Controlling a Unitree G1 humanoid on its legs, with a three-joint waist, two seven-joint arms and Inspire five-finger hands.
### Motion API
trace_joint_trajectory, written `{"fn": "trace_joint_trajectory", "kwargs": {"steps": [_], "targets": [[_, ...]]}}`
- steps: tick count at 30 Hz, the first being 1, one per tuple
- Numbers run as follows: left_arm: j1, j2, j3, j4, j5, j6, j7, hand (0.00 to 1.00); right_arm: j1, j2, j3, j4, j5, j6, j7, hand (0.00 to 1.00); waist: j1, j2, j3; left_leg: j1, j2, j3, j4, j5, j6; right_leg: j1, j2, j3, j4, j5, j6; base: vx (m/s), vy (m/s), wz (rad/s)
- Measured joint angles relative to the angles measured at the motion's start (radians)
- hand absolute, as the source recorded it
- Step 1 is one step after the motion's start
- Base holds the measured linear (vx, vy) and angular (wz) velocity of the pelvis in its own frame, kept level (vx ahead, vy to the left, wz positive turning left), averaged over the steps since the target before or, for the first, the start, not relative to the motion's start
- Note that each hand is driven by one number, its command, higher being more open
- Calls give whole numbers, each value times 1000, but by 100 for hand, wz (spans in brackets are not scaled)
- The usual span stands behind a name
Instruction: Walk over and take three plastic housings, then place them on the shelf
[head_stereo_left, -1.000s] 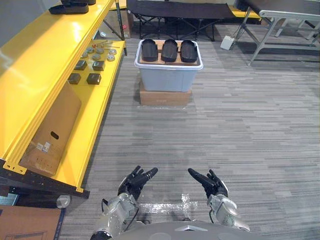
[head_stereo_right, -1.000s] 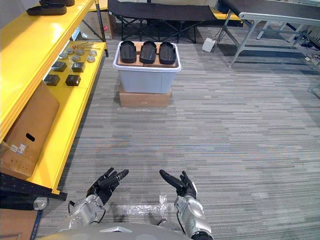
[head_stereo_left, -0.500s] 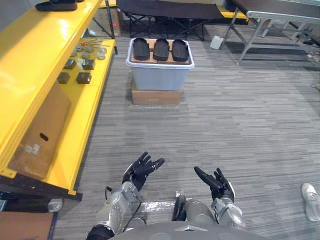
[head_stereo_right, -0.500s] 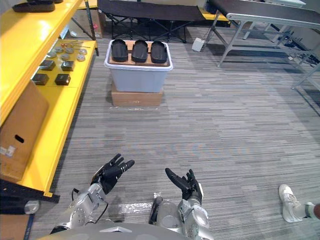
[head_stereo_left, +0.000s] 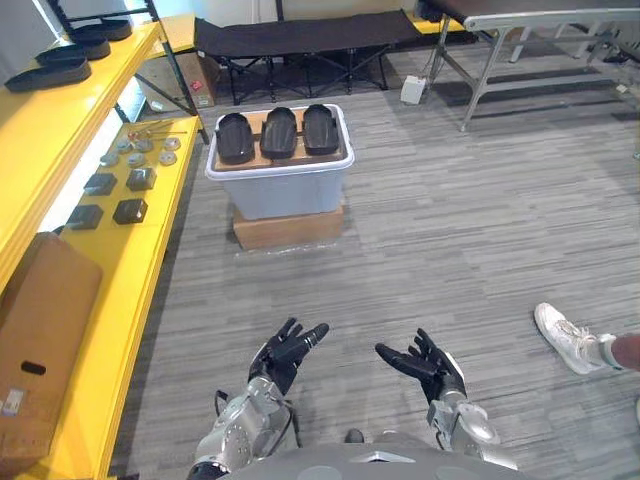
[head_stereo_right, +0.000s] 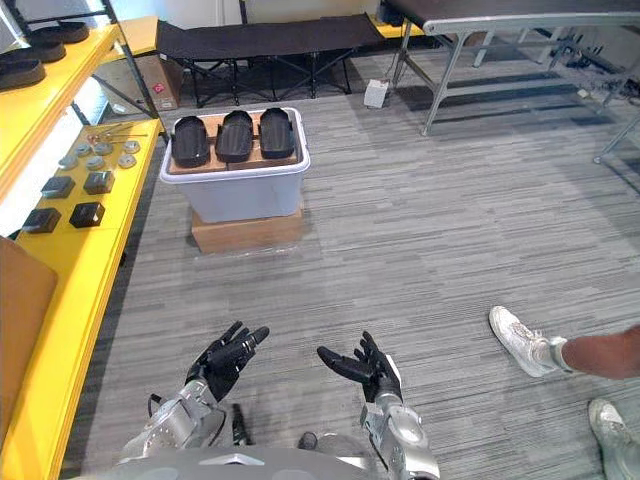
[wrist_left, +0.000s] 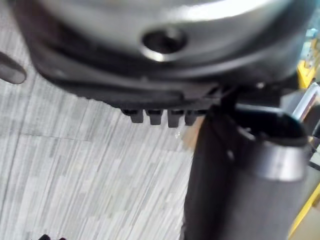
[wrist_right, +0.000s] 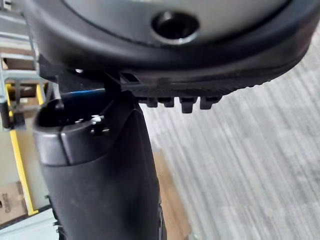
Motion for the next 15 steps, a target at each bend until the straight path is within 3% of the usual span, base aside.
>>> {"fn": "trace_joint_trajectory", "kwargs": {"steps": [1,2,5,6,7,8,9,10,11,13,15], "targets": [[14,-9,6,-2,0,-1,1,100,-17,-3,7,0,-5,0,-7,100,4,11,11,3,-31,-28,-185,95,-17,30,6,17,-8,-14,22,457,94,-44],[23,-13,2,-2,0,-1,0,100,-25,-10,10,-1,-38,0,-10,100,15,31,20,-9,-34,-49,-259,138,-31,75,18,30,-26,-33,40,370,110,-36],[20,-22,3,-6,6,-2,-19,100,-11,-35,29,-1,-37,6,-4,100,19,47,16,-34,-12,-3,-270,167,-2,141,32,37,-22,-118,54,368,191,-8],[17,-14,3,-10,7,-2,-33,100,-4,-28,24,1,-35,14,-4,100,18,14,4,-33,-30,43,-233,248,57,145,-12,30,23,-186,67,577,296,10],[14,-9,-3,-10,10,-3,-34,100,9,-28,22,5,-35,22,1,100,15,-29,-21,-20,-79,85,-222,269,93,132,-78,15,113,-252,135,503,254,9],[6,-12,-6,-6,10,-5,-35,100,6,-31,20,12,-35,22,4,100,12,-29,-25,-9,-95,92,-229,286,126,101,-103,10,219,-277,164,551,213,12],[-6,-14,-17,2,10,-10,-37,100,-12,-32,16,48,-28,24,7,100,11,-34,-24,29,-128,94,-254,282,231,-28,-171,-24,526,-268,217,437,172,12],[-23,-12,-26,2,10,-13,-39,100,-14,-24,12,62,-16,25,7,100,11,-49,-20,63,-152,89,-277,267,238,-112,-233,-49,733,-215,227,640,264,27],[-37,-3,-35,2,10,-16,-35,100,-14,-14,18,72,-18,26,9,100,6,-60,-14,108,-168,78,-276,246,240,-182,-295,-90,868,-220,190,400,170,27],[-37,1,-33,-2,10,-39,-30,100,-3,15,28,70,-18,25,9,100,-6,-54,-10,178,-164,55,-278,208,230,-228,-335,-131,847,-241,160,520,158,34],[-48,15,-34,-15,9,-50,-28,100,-2,43,42,62,-19,20,3,100,-18,-42,-6,234,-149,11,-294,183,214,-260,-316,-143,671,-241,167,466,48,51]]}}
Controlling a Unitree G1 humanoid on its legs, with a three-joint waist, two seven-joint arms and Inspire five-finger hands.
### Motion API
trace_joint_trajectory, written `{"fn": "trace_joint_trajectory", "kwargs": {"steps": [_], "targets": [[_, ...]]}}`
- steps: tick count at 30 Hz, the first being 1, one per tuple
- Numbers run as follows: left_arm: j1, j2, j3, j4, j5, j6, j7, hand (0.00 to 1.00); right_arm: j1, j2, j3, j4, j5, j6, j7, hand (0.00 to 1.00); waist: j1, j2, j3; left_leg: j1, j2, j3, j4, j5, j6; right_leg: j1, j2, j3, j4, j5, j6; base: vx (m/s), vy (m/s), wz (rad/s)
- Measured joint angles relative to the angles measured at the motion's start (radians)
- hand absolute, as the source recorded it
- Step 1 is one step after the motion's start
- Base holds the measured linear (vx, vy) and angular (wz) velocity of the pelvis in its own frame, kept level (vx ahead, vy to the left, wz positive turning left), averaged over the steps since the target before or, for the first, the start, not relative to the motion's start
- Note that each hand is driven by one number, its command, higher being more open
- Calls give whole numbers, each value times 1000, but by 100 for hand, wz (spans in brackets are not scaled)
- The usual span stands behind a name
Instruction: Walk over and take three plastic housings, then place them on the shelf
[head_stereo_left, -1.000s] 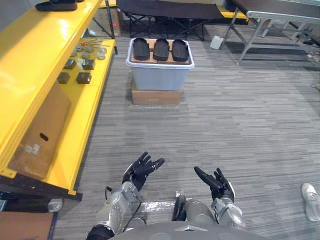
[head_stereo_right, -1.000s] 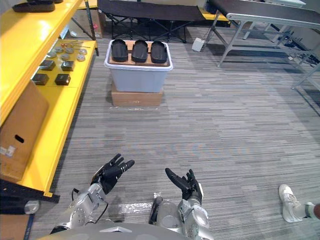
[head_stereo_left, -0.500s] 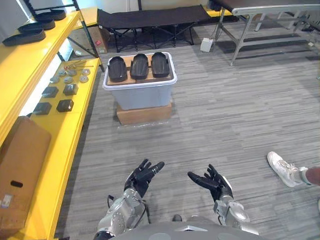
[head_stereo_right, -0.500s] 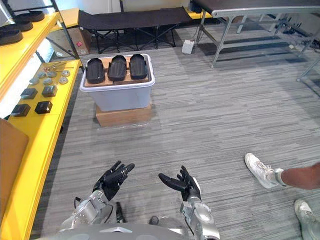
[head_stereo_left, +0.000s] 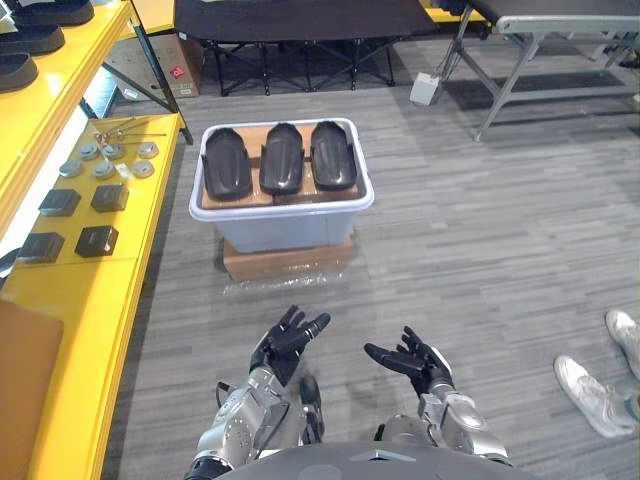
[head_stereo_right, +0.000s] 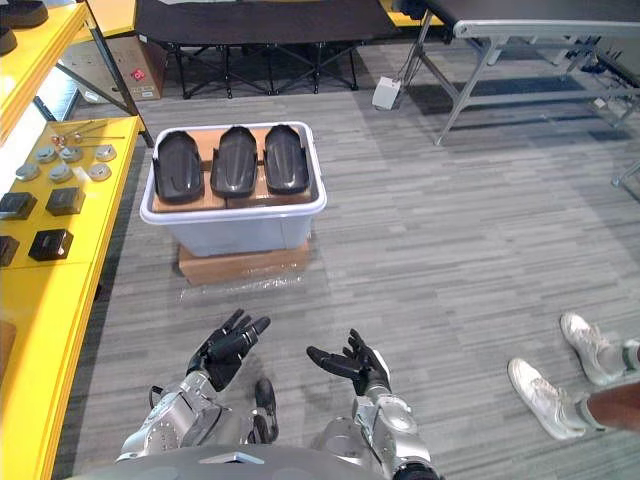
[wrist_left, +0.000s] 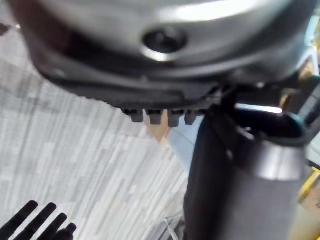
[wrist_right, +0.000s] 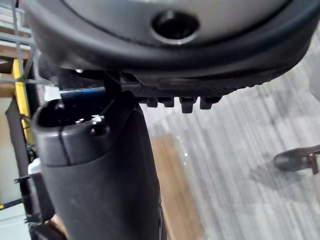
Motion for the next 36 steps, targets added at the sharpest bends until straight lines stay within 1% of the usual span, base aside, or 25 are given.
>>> {"fn": "trace_joint_trajectory", "kwargs": {"steps": [2,3,4,5,6,7,8,9,11,12,14,15,16,17,18,19,20,21,22,23,24,27,28,33,36], "targets": [[-36,15,0,-2,0,-5,5,100,5,24,0,-21,-1,0,-11,100,0,14,8,21,24,-60,-6,-21,-33,-28,66,52,-307,47,64,329,-65,72],[-51,23,0,0,0,-7,6,100,5,29,-1,-30,-1,-1,-13,100,0,11,7,30,23,-89,-15,-25,-39,-42,77,91,-399,87,70,290,-133,100],[-61,32,1,4,0,-10,6,100,12,35,-3,-30,0,-5,-23,100,-4,0,6,38,13,-129,-14,-36,-54,-58,81,144,-473,155,66,351,-202,118],[-56,40,1,6,0,-16,6,100,22,40,-6,-30,0,-7,-34,100,-4,-10,5,55,3,-163,-13,-48,-66,-62,79,185,-491,229,66,299,-206,102],[-56,44,4,6,1,-18,6,100,26,44,-10,-30,0,-7,-37,100,-3,-18,4,63,-2,-175,-13,-53,-73,-61,76,193,-489,257,62,297,-249,86],[-28,55,20,5,0,-21,5,100,42,53,-11,-30,1,-15,-45,100,9,-53,-9,79,-26,-195,-13,-71,-88,-60,62,194,-489,366,45,281,-296,44],[-2,53,43,8,0,-23,11,100,41,46,-12,-29,2,-20,-49,100,20,-53,-8,79,-25,-199,6,-103,-91,-47,60,179,-492,334,6,259,-291,25],[12,44,49,7,0,-21,18,100,28,39,-16,-30,2,-24,-51,100,23,-38,-7,71,-10,-196,27,-115,-102,-46,74,180,-500,335,7,213,-251,-13],[51,31,60,8,1,-22,34,100,-2,15,-28,-32,3,-47,-74,100,21,8,-14,30,41,-196,91,-166,-117,-27,127,157,-571,344,-13,216,-211,-12],[58,26,60,7,0,-25,36,100,-3,10,-32,-35,12,-48,-74,100,19,15,-14,27,54,-198,103,-177,-129,-15,140,153,-585,346,-17,182,-161,-2],[75,14,59,6,0,-34,36,100,14,7,-40,-70,43,-48,-74,100,21,23,-12,22,91,-198,171,-221,-178,20,173,145,-609,326,-42,147,-118,6],[74,12,59,-1,1,-38,36,100,47,5,-47,-121,42,-51,-75,100,18,21,-9,-27,110,-189,294,-238,-207,46,185,135,-627,309,-62,145,-112,18],[74,12,60,-25,1,-42,36,100,71,3,-53,-164,40,-56,-76,100,14,18,2,-89,132,-160,453,-231,-226,77,190,130,-644,306,-69,134,-91,15],[74,12,61,-42,1,-42,38,100,78,2,-60,-185,40,-56,-78,100,12,16,9,-121,146,-143,521,-230,-240,93,189,130,-652,309,-76,134,-72,-9],[78,14,61,-92,1,-47,38,100,83,1,-83,-221,40,-60,-82,100,5,23,10,-132,198,-71,525,-256,-199,115,186,128,-658,309,-76,158,-54,-16],[73,15,60,-118,0,-52,35,100,83,2,-106,-243,40,-61,-85,100,-3,24,10,-129,232,-36,468,-264,-184,124,182,129,-664,310,-73,134,-15,-14],[66,15,59,-134,0,-56,31,100,84,4,-121,-260,40,-62,-89,100,-13,24,10,-124,247,-19,417,-261,-184,132,176,129,-668,314,-67,154,57,2],[54,13,56,-163,0,-70,23,100,83,4,-148,-293,39,-64,-99,100,-28,33,6,-98,253,-1,284,-222,-196,136,153,125,-667,315,-60,148,130,6],[48,10,45,-198,0,-82,18,100,94,-9,-172,-334,39,-67,-112,100,-43,40,5,-69,257,1,151,-114,-206,137,139,117,-667,312,-38,188,233,8],[48,6,33,-224,-1,-91,15,100,105,-24,-184,-364,40,-73,-121,100,-53,69,-1,-50,272,-13,86,-24,-231,144,141,115,-667,305,-18,166,248,6],[34,9,27,-227,-1,-91,12,100,104,-29,-194,-367,40,-77,-129,100,-55,74,-1,-22,255,-21,57,-30,-229,154,130,115,-667,306,-8,145,266,10],[5,39,8,-291,2,-62,14,100,108,-4,-206,-379,40,-76,-187,100,-52,20,2,33,174,3,-36,-10,-201,162,60,105,-667,304,30,63,197,2],[12,49,0,-323,9,-41,14,100,104,2,-209,-380,39,-74,-205,100,-49,12,-1,39,155,4,-59,-8,-191,160,43,104,-668,306,35,37,120,0],[32,70,-21,-367,49,43,14,100,29,-8,-258,-380,38,-35,-252,100,-43,7,0,25,127,24,-33,-28,-167,150,13,107,-681,327,64,34,89,-7],[44,72,-36,-365,49,73,14,100,-44,-84,-302,-370,45,-8,-257,100,-43,6,1,-11,136,20,38,-65,-163,147,13,105,-681,334,70,0,16,0]]}}
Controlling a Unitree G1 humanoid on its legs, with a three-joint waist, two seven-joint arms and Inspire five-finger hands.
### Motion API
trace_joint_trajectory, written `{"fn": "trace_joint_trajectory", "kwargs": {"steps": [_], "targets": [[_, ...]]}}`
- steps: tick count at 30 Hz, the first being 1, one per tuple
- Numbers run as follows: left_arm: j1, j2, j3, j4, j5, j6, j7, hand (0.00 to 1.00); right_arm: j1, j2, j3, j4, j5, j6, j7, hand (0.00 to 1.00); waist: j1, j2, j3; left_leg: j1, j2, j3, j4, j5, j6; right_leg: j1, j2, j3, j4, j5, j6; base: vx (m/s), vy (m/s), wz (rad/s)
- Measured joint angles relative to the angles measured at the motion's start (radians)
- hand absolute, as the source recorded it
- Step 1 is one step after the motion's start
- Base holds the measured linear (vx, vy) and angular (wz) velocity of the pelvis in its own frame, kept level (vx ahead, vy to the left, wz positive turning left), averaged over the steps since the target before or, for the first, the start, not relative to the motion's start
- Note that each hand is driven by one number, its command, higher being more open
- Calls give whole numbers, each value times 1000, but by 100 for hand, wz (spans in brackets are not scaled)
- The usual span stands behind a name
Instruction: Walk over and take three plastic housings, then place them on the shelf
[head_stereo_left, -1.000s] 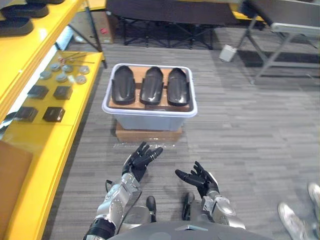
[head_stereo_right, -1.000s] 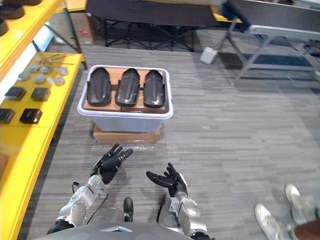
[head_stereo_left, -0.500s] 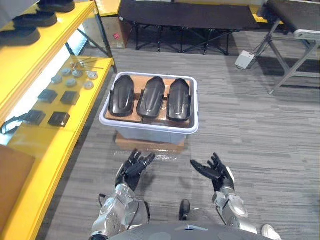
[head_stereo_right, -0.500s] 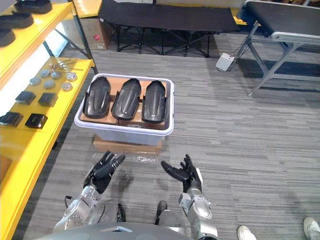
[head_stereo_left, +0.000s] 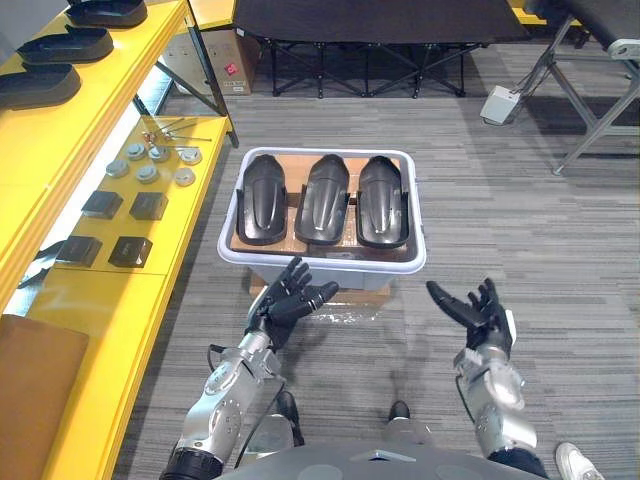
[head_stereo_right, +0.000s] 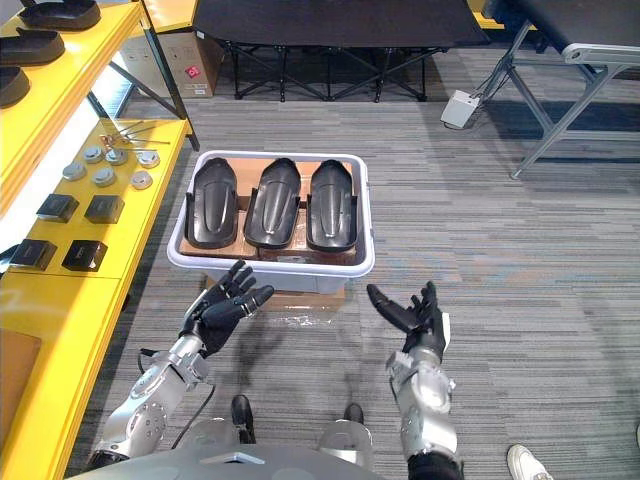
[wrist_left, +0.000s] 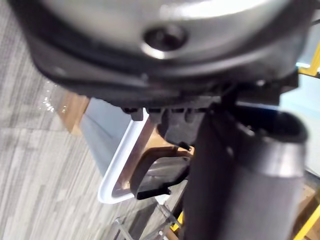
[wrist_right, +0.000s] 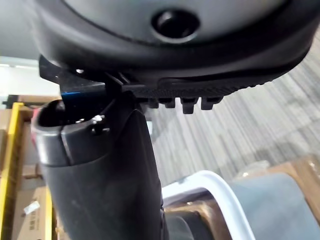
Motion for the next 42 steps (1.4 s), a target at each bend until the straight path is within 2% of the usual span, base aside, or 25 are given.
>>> {"fn": "trace_joint_trajectory", "kwargs": {"steps": [5,6,10,14,18,21,26,29,32,36,37,41,42], "targets": [[-1,1,-25,10,5,1,-9,100,-196,-157,-87,124,51,17,-63,100,8,6,14,-111,14,-34,95,-27,9,-58,5,-17,17,20,-2,-78,25,13],[-25,6,-32,25,23,-1,-9,100,-271,-206,-98,175,65,26,-88,100,18,13,36,-153,20,-49,123,-31,13,-79,11,-30,18,36,-9,-150,47,18],[-64,9,-35,50,22,-12,-6,100,-411,-302,-90,246,66,42,-104,100,37,27,108,-232,21,-81,179,-40,16,-113,11,-59,20,44,-8,-182,43,22],[-64,20,-43,61,19,-33,3,100,-566,-402,-27,376,111,45,-103,100,60,49,176,-300,21,-110,201,-9,16,-171,12,-84,55,35,-19,-116,18,17],[-85,21,-77,139,15,-55,4,100,-689,-475,38,493,144,52,-103,100,82,56,205,-355,19,-126,215,7,31,-219,10,-95,76,40,-13,-63,14,12],[-120,15,-105,204,-25,-60,2,100,-823,-546,108,558,154,59,-103,100,105,70,238,-393,18,-130,227,14,42,-256,7,-98,90,44,-11,-22,18,2],[-143,-6,-128,278,-62,-90,-15,100,-1000,-633,231,657,177,100,-98,100,137,102,269,-423,11,-131,219,26,49,-289,-1,-104,102,45,-12,-4,11,3],[-146,-14,-130,296,-77,-104,-21,100,-1052,-649,274,686,178,123,-92,100,141,107,273,-442,0,-138,195,45,51,-316,-8,-110,105,45,-12,20,5,10],[-175,-29,-153,324,-98,-119,-35,100,-1113,-670,304,751,174,158,-80,100,158,136,293,-444,-7,-143,186,52,54,-322,-13,-118,115,44,-12,10,3,7],[-181,-36,-170,337,-107,-141,-45,100,-1167,-673,376,782,172,234,-73,100,165,144,296,-451,-17,-144,153,74,54,-350,-24,-120,131,40,-16,-1,2,3],[-183,-38,-172,337,-121,-141,-46,100,-1173,-675,385,787,171,266,-72,0,167,147,297,-451,-18,-146,153,74,54,-353,-26,-121,140,36,-19,-12,1,6],[-201,-57,-185,353,-146,-140,-47,100,-1183,-722,407,805,158,343,-34,0,185,172,307,-455,-26,-156,140,84,55,-370,-37,-128,174,18,-20,-17,0,8],[-204,-57,-189,354,-147,-140,-47,100,-1191,-727,413,822,136,345,-29,0,187,176,308,-455,-27,-158,135,88,54,-372,-38,-130,176,17,-21,-27,-10,9]]}}
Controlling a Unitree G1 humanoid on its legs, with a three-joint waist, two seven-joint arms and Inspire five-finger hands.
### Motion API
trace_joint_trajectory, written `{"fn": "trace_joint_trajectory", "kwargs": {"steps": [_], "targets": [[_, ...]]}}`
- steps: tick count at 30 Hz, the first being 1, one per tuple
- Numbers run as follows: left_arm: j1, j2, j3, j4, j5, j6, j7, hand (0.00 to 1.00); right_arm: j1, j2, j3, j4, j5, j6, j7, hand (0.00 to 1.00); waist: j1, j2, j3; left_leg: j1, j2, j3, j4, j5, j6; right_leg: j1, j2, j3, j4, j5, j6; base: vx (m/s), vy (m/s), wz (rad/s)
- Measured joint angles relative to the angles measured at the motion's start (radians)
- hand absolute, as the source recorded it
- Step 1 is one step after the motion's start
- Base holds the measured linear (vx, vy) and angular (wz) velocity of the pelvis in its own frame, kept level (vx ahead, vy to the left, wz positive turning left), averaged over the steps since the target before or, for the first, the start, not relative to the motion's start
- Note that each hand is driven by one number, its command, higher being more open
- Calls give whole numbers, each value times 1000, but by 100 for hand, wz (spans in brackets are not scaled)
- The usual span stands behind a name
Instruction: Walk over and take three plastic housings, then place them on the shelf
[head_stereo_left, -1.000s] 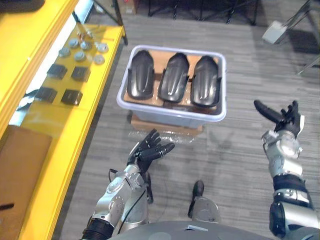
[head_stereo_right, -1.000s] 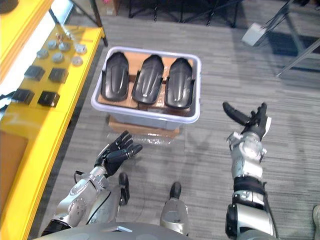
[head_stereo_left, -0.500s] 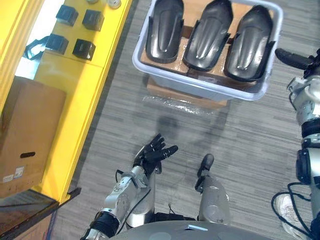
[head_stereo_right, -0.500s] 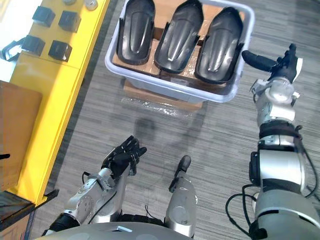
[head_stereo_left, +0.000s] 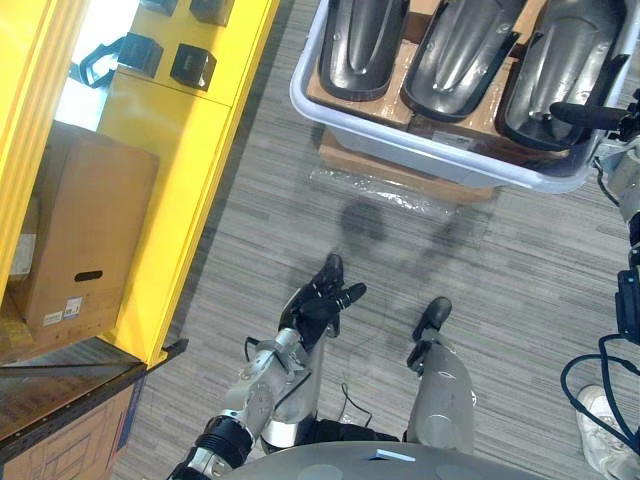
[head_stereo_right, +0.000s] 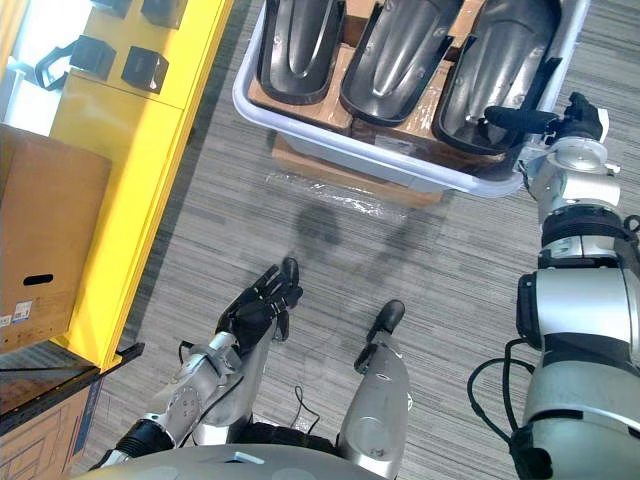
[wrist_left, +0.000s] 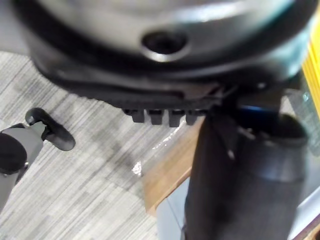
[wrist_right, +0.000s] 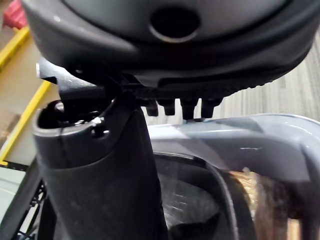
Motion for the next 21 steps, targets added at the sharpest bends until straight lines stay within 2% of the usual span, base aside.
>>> {"fn": "trace_joint_trajectory", "kwargs": {"steps": [5,10,12,16,21], "targets": [[-16,-1,-4,19,-34,-1,-4,100,-40,-79,28,38,-115,21,52,0,-1,7,2,-24,-2,-14,-35,33,-5,-49,-4,-11,39,-17,-9,-23,-25,6],[-17,-2,-4,22,-34,-2,-5,100,-30,-84,33,51,-167,36,58,0,0,8,1,-25,6,-27,-26,37,-12,-59,-5,-19,87,-49,-19,-4,-50,6],[-17,-5,-4,21,-34,-3,-8,100,-16,-76,24,56,-181,13,25,0,1,9,0,-25,10,-36,-28,41,-17,-59,-2,-27,94,-55,-22,-10,-56,8],[-14,-4,-1,19,-34,-2,-12,100,-11,-67,24,61,-184,9,-9,0,1,9,0,-11,11,-41,-30,42,-19,-44,-2,-31,105,-66,-25,-2,-26,6],[21,12,14,-15,-34,0,-13,100,25,-35,-5,68,-204,-41,-84,0,-3,7,2,40,11,-29,-52,45,-20,-4,-2,-27,98,-67,-27,7,-2,-2]]}}
